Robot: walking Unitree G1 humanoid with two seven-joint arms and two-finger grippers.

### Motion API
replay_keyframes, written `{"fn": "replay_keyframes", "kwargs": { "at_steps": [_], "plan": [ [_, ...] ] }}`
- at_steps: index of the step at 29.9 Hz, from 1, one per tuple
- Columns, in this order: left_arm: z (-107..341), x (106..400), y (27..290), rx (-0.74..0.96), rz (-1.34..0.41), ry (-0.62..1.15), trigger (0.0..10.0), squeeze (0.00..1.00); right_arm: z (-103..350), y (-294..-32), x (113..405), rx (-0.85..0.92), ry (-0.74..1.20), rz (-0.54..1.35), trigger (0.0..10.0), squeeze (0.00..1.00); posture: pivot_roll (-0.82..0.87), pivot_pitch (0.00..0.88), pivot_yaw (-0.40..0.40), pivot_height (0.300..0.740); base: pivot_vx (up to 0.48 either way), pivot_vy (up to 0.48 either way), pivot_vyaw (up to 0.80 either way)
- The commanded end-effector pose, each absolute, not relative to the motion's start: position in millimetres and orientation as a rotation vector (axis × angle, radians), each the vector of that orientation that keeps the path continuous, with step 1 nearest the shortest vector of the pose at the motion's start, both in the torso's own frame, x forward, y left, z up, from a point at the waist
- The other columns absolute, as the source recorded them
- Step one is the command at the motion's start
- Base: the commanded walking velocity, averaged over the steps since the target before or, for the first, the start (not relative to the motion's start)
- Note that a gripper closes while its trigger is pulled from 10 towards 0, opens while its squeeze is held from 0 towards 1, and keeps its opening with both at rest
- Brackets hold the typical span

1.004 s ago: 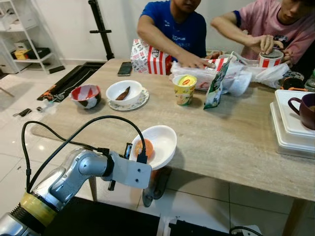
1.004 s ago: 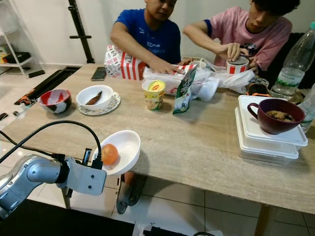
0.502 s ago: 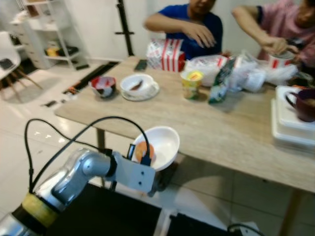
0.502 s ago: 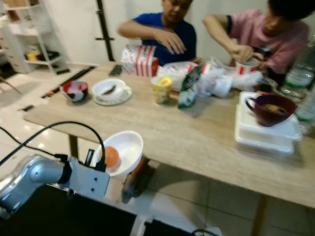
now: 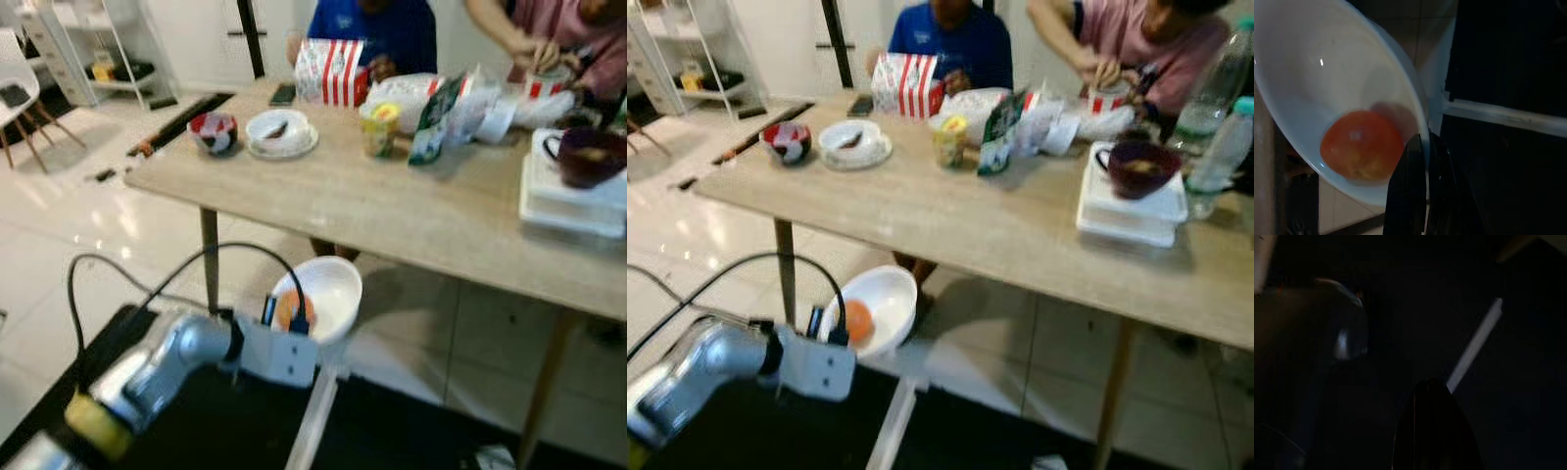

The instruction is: Restocking fridge

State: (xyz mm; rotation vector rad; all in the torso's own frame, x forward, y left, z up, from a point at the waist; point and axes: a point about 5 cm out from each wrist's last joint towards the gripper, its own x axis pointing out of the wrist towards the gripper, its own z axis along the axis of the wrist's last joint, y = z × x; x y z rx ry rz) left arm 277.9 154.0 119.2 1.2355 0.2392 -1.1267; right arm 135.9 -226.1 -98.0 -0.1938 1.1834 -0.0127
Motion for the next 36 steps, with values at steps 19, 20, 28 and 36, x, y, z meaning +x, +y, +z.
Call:
{"fn": "replay_keyframes", "kwargs": {
  "at_steps": [19, 20, 28, 36],
  "plan": [
    [-47, 213, 235, 1.073, -0.705, 0.926, 10.0, 0.0, -99, -224, 134, -0.166, 1.191, -0.012, 10.0, 0.0, 0.0, 0.033, 0.059, 0.74, 0.0, 0.0, -0.04],
    [-47, 213, 235, 1.073, -0.705, 0.926, 10.0, 0.0, -99, -224, 134, -0.166, 1.191, -0.012, 10.0, 0.0, 0.0, 0.033, 0.059, 0.74, 0.0, 0.0, -0.76],
    [-90, 142, 239, 0.645, -0.352, 1.186, 10.0, 0.0, -100, -221, 133, -0.163, 1.199, -0.003, 10.0, 0.0, 0.0, 0.031, 0.055, 0.74, 0.0, 0.0, -0.76],
    [-103, 102, 243, 0.495, -0.146, 1.293, 10.0, 0.0, -98, -222, 138, -0.158, 1.191, -0.012, 10.0, 0.0, -0.01, 0.012, 0.053, 0.74, 0.0, 0.0, -0.76]
  ]
}}
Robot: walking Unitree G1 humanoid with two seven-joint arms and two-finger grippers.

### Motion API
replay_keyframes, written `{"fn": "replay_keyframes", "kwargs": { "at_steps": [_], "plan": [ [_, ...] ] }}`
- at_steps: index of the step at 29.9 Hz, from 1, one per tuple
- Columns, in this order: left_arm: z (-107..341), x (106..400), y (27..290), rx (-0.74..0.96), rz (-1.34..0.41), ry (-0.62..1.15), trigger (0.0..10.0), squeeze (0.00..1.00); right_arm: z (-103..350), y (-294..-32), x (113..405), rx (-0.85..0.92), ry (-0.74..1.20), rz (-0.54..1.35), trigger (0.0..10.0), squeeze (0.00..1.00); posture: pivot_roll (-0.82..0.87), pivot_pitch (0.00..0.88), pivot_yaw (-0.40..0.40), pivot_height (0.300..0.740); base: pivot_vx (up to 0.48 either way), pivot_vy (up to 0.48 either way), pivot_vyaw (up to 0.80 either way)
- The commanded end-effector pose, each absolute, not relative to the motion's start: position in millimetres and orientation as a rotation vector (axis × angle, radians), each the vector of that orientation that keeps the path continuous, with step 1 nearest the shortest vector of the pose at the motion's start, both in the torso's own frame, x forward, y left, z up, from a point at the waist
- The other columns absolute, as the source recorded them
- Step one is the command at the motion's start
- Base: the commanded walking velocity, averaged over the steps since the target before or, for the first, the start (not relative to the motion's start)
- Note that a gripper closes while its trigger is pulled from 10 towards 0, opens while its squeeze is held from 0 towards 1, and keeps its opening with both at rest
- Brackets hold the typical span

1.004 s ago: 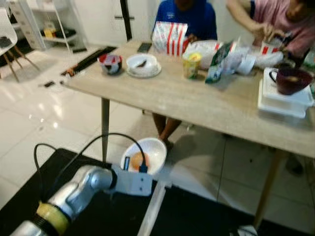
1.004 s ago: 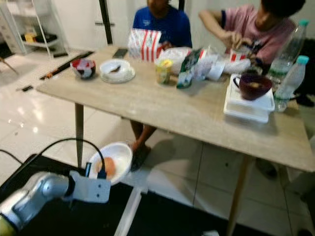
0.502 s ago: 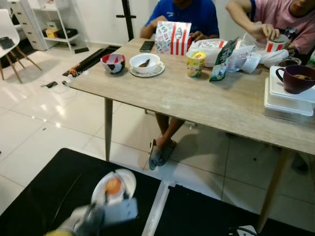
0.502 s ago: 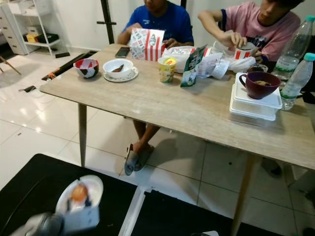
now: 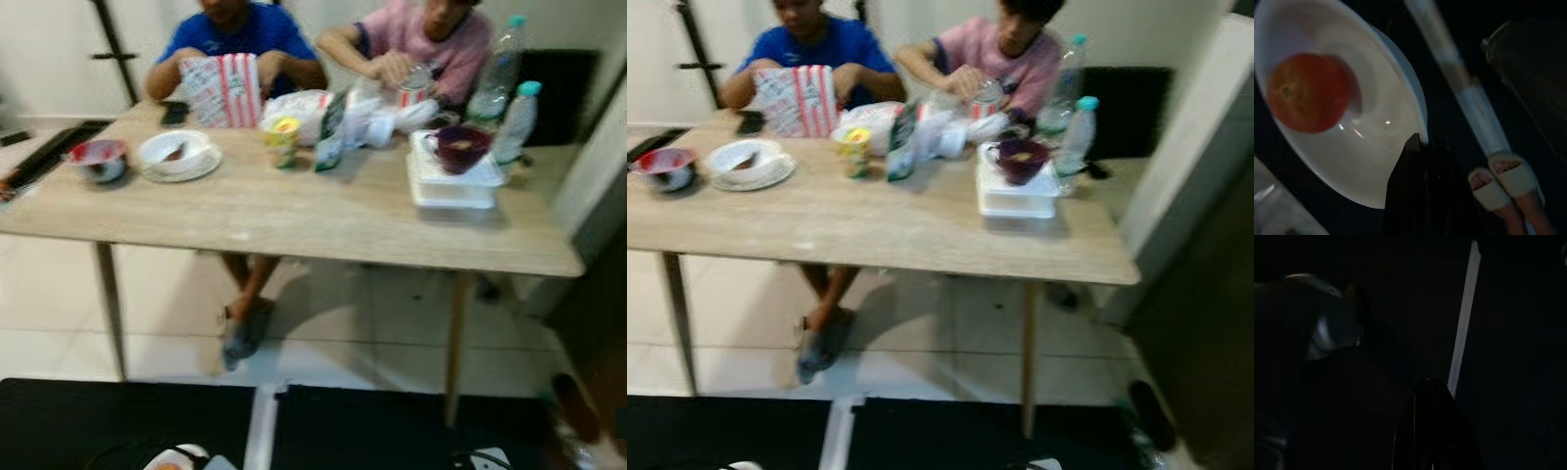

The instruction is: Restocking fridge

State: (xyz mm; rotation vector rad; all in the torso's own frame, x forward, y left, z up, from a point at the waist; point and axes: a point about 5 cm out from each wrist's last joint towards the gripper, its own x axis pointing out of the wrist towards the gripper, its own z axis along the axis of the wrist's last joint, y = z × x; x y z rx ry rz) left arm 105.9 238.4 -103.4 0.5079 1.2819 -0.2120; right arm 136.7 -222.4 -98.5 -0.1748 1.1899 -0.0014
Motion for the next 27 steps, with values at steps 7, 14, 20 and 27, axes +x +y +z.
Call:
{"fn": "replay_keyframes", "kwargs": {
  "at_steps": [7, 14, 20, 27],
  "plan": [
    [-105.1, 91.9, 247.9, 0.483, -0.068, 1.317, 10.0, 0.0, -97.1, -221.4, 141.8, -0.15, 1.185, -0.014, 10.0, 0.0, 0.0, 0.0, 0.053, 0.74, 0.0, 0.0, -0.76],
    [-104.8, 94.1, 247.6, 0.559, -0.092, 1.313, 10.0, 0.0, -97.3, -219.4, 142.2, -0.139, 1.184, -0.017, 10.0, 0.0, 0.0, 0.0, 0.056, 0.74, 0.0, 0.0, -0.76],
    [-105.4, 98.8, 241.3, 0.555, -0.135, 1.315, 10.0, 0.0, -97.6, -218.2, 142.2, -0.131, 1.184, -0.021, 10.0, 0.0, 0.0, 0.0, 0.06, 0.74, 0.0, 0.0, -0.76],
    [-106.0, 98.7, 239.2, 0.621, -0.186, 1.315, 10.0, 0.0, -98.0, -217.0, 141.7, -0.123, 1.184, -0.023, 10.0, 0.0, 0.0, 0.0, 0.063, 0.74, 0.0, 0.0, -0.76]
  ]
}}
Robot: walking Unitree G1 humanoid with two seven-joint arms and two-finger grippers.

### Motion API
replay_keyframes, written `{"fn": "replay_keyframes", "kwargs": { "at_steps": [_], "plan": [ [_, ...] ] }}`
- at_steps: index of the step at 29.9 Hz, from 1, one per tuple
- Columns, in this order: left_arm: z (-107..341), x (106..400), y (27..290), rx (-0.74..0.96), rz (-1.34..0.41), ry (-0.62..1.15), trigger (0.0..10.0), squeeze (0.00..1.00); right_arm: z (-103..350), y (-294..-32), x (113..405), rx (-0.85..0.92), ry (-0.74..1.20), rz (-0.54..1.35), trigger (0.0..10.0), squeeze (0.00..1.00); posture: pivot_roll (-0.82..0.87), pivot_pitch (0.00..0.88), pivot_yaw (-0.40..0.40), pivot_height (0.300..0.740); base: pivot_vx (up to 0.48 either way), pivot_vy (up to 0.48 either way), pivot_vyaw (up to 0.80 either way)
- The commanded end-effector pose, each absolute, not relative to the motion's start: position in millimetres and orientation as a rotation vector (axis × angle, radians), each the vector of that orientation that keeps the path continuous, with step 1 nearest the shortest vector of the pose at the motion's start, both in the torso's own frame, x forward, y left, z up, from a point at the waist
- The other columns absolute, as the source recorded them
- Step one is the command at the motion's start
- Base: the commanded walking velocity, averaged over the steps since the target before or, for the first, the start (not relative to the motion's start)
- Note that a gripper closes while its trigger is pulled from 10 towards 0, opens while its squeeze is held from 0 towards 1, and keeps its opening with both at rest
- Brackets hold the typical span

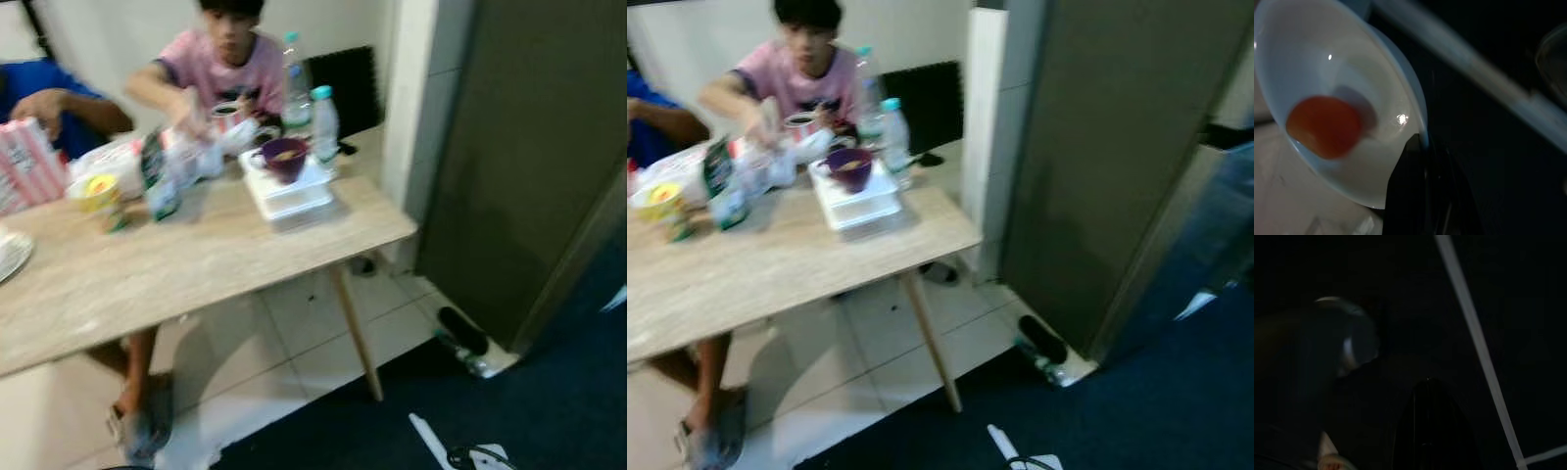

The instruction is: Restocking fridge

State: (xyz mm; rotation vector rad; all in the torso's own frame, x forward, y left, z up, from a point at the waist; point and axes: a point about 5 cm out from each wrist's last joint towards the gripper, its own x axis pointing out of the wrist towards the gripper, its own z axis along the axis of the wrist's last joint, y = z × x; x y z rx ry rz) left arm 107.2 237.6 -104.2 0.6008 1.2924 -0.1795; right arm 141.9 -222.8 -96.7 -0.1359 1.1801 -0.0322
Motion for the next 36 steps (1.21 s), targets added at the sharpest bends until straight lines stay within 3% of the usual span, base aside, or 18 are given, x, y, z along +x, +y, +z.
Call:
{"fn": "replay_keyframes", "kwargs": {
  "at_steps": [1, 10, 20, 36],
  "plan": [
    [-106.0, 98.7, 239.2, 0.621, -0.186, 1.315, 10.0, 0.0, -98.0, -217.0, 141.7, -0.123, 1.184, -0.023, 10.0, 0.0, 0.0, 0.0, 0.063, 0.74, 0.0, 0.0, -0.76],
    [-106.8, 96.1, 238.6, 0.635, -0.193, 1.324, 10.0, 0.0, -98.3, -215.6, 141.6, -0.124, 1.178, -0.017, 10.0, 0.0, 0.0, 0.0, 0.064, 0.74, 0.0, 0.0, -0.76],
    [-107.6, 94.2, 237.3, 0.57, -0.168, 1.344, 10.0, 0.0, -97.2, -215.0, 144.4, -0.111, 1.152, -0.022, 10.0, 0.0, 0.0, 0.0, 0.064, 0.74, 0.0, 0.0, 0.0],
    [-108.9, 90.8, 235.1, 0.55, -0.17, 1.359, 10.0, 0.0, -96.8, -213.8, 145.7, -0.098, 1.143, -0.01, 10.0, 0.0, 0.0, 0.0, 0.062, 0.74, 0.0, -0.426, 0.0]
  ]
}}
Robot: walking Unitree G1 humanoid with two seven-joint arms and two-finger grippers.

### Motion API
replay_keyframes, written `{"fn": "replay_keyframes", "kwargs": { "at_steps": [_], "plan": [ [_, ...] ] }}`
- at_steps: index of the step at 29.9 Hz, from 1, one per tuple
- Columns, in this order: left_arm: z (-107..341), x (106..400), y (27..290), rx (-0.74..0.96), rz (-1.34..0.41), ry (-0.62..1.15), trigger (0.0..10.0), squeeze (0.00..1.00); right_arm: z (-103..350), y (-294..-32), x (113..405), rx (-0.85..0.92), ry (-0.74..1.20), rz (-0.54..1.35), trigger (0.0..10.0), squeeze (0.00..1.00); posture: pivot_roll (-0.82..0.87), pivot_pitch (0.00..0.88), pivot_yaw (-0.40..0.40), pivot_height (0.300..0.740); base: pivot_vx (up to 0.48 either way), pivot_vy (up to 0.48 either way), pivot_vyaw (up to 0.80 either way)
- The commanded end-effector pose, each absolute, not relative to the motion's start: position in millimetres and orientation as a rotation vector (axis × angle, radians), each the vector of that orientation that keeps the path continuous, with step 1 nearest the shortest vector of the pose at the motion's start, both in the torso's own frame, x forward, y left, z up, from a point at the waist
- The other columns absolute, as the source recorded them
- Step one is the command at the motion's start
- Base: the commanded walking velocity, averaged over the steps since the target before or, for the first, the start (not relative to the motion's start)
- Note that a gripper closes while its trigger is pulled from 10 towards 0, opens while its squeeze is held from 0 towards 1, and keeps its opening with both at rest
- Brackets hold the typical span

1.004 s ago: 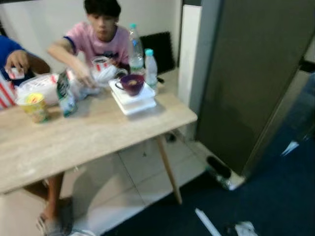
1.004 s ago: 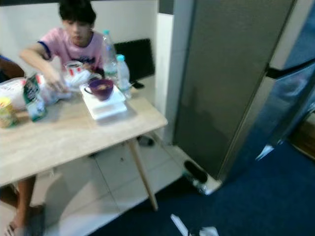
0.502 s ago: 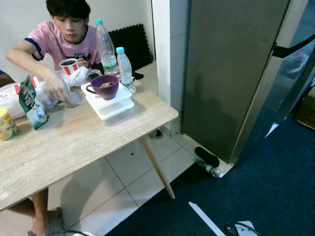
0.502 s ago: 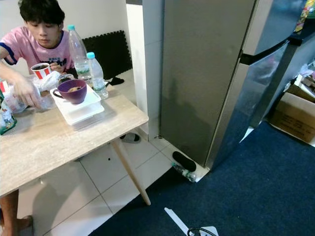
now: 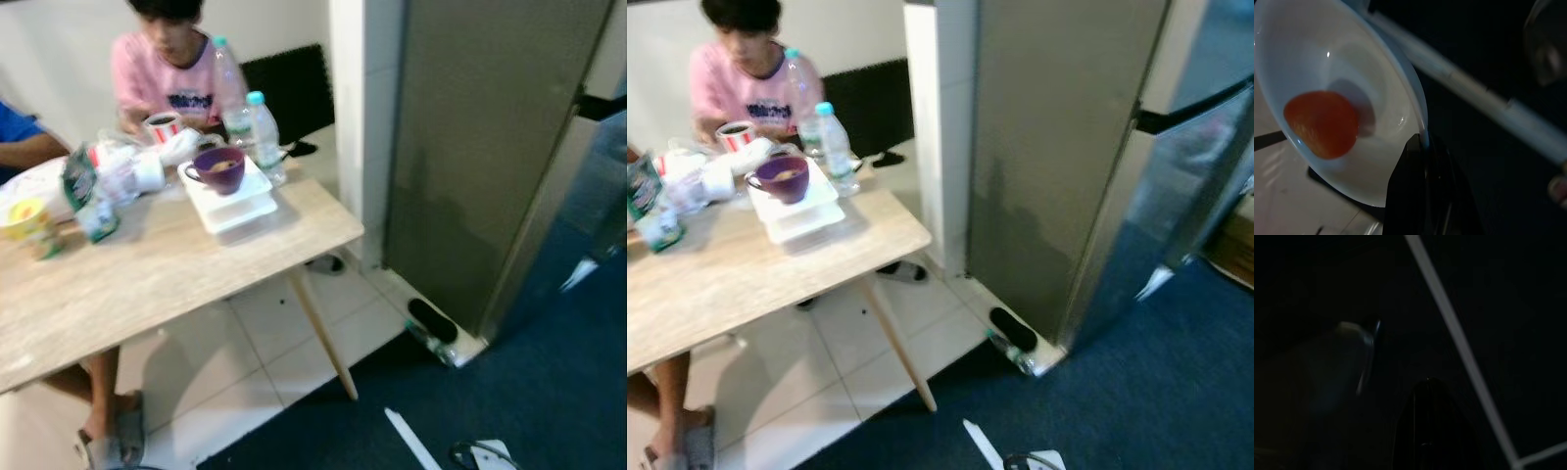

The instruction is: Restocking fridge

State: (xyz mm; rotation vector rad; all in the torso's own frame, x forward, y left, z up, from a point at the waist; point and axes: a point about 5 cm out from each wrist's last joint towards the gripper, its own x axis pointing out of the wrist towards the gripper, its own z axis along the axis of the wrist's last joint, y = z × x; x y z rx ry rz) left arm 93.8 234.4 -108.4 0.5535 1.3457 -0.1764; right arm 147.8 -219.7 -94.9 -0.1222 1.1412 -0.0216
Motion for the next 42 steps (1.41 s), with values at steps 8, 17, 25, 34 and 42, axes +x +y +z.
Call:
{"fn": "replay_keyframes", "kwargs": {
  "at_steps": [8, 17, 25, 34, 42],
  "plan": [
    [-109.8, 88.8, 233.4, 0.544, -0.172, 1.363, 10.0, 0.0, -96.7, -212.1, 146.0, -0.044, 1.129, -0.011, 10.0, 0.0, 0.0, 0.0, 0.063, 0.74, 0.0, -0.423, 0.0],
    [-110.4, 87.0, 232.6, 0.541, -0.175, 1.368, 10.0, 0.0, -96.9, -213.1, 144.5, -0.037, 1.134, 0.007, 10.0, 0.0, 0.0, 0.0, 0.062, 0.74, 0.0, -0.423, 0.33],
    [-110.8, 85.7, 231.9, 0.54, -0.176, 1.369, 10.0, 0.0, -97.1, -212.8, 143.9, -0.03, 1.134, 0.01, 10.0, 0.0, 0.0, 0.0, 0.062, 0.74, 0.0, -0.423, 0.78],
    [-111.0, 85.9, 230.8, 0.541, -0.18, 1.367, 10.0, 0.0, -96.6, -216.8, 143.8, -0.046, 1.133, -0.024, 10.0, 0.0, -0.01, 0.0, 0.061, 0.74, 0.0, -0.423, 0.17],
    [-111.0, 86.3, 230.3, 0.541, -0.182, 1.366, 10.0, 0.0, -96.6, -216.8, 143.9, -0.043, 1.133, -0.029, 10.0, 0.0, -0.01, 0.0, 0.061, 0.74, 0.0, -0.426, 0.0]
  ]
}}
